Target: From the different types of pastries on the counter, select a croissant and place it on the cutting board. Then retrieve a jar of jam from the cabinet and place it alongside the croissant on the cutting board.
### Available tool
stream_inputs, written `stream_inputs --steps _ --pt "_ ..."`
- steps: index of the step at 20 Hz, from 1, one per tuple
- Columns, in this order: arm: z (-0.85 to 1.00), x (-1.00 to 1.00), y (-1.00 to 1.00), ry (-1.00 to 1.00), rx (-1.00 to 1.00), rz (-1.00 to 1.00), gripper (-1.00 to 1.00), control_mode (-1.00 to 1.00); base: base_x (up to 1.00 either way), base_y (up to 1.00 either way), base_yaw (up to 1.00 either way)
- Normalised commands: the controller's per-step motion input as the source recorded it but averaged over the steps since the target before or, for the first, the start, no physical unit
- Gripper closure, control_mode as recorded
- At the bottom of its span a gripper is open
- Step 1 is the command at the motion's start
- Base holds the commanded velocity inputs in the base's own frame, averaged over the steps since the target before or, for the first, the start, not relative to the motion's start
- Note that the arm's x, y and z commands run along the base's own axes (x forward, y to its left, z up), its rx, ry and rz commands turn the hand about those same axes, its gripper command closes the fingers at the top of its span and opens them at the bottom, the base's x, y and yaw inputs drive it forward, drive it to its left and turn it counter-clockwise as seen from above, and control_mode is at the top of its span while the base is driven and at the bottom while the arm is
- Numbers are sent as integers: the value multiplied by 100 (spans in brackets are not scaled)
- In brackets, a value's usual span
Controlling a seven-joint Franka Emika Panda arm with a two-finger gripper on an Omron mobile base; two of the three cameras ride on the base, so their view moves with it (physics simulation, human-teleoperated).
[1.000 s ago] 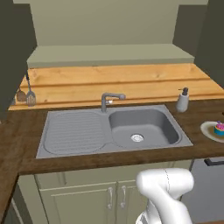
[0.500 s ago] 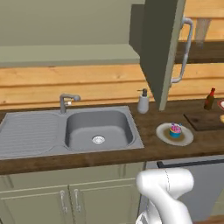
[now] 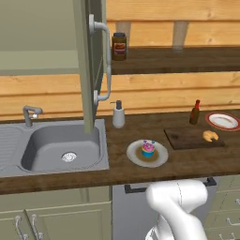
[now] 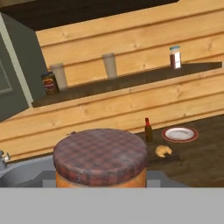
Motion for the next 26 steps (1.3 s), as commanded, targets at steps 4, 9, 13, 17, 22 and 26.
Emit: stream_inputs --steps 4,9,13,17,22,26 --pt "0 0 0 0 0 0 100 100 13 0 0" --pt "0 0 0 0 0 0 100 100 83 -10 0" --pt "0 0 0 0 0 0 100 100 35 -11 0" --pt "0 0 0 0 0 0 100 100 1 0 0" --pt "0 0 0 0 0 0 100 100 0 0 0" --pt "0 0 0 0 0 0 100 100 0 0 0"
